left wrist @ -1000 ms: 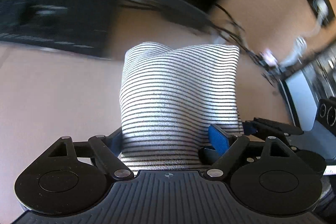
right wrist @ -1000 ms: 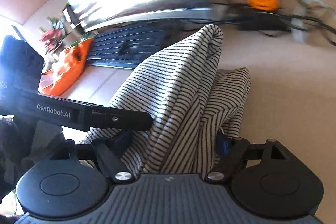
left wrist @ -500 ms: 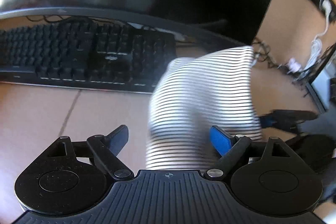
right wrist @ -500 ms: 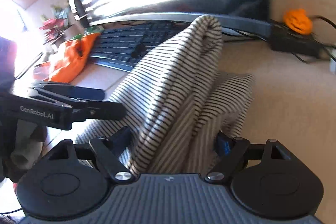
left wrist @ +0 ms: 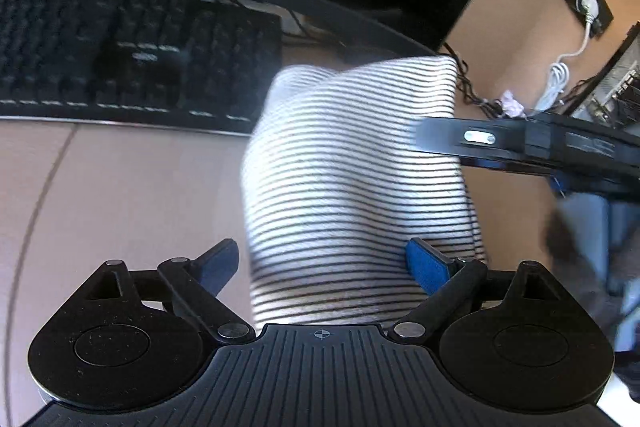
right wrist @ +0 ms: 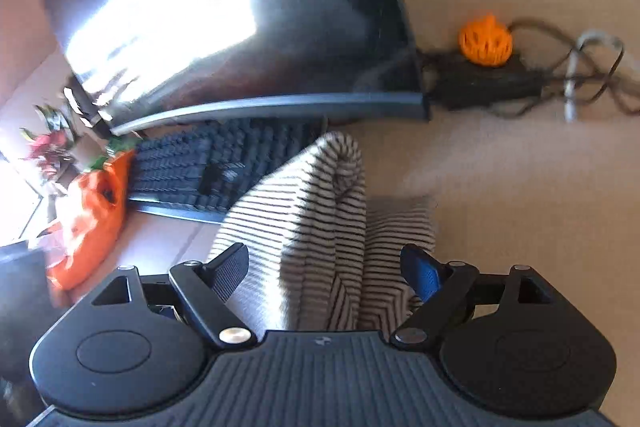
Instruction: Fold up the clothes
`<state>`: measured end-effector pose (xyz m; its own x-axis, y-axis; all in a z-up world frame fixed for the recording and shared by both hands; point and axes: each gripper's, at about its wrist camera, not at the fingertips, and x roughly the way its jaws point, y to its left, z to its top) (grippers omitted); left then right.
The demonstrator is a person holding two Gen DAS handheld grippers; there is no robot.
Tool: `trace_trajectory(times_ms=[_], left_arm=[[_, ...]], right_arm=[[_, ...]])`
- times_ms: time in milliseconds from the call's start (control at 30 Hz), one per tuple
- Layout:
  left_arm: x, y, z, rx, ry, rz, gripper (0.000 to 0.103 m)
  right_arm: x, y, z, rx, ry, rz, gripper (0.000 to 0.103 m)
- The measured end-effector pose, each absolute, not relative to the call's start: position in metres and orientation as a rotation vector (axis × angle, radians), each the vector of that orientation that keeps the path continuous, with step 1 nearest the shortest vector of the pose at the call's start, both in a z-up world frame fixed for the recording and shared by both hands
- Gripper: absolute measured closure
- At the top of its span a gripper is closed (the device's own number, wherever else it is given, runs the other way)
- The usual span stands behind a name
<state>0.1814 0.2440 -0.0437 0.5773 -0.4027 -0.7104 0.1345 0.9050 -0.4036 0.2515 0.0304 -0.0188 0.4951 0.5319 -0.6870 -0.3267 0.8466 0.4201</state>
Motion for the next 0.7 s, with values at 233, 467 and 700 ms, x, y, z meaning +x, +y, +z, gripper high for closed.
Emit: trace_trajectory(times_ms=[233, 467, 700], left_arm=[[0.174, 0.240, -0.047, -0.345, 0.859, -0.346, 0.009], [0.157, 0.233, -0.049, -0.297, 0.844, -0.350, 0.009], [0.146, 0.238, -0.041, -0.309, 0.823, -0.329, 0.009]], right_arm=[[0.250, 0.037, -0.025, 0.231, 0.944, 0.567, 0.014], [0.219, 0.024, -0.034, 0.242, 0.940, 0.494, 0.014], [0.214, 0.044, -0.030, 0.320, 0.932, 0.687, 0.013]])
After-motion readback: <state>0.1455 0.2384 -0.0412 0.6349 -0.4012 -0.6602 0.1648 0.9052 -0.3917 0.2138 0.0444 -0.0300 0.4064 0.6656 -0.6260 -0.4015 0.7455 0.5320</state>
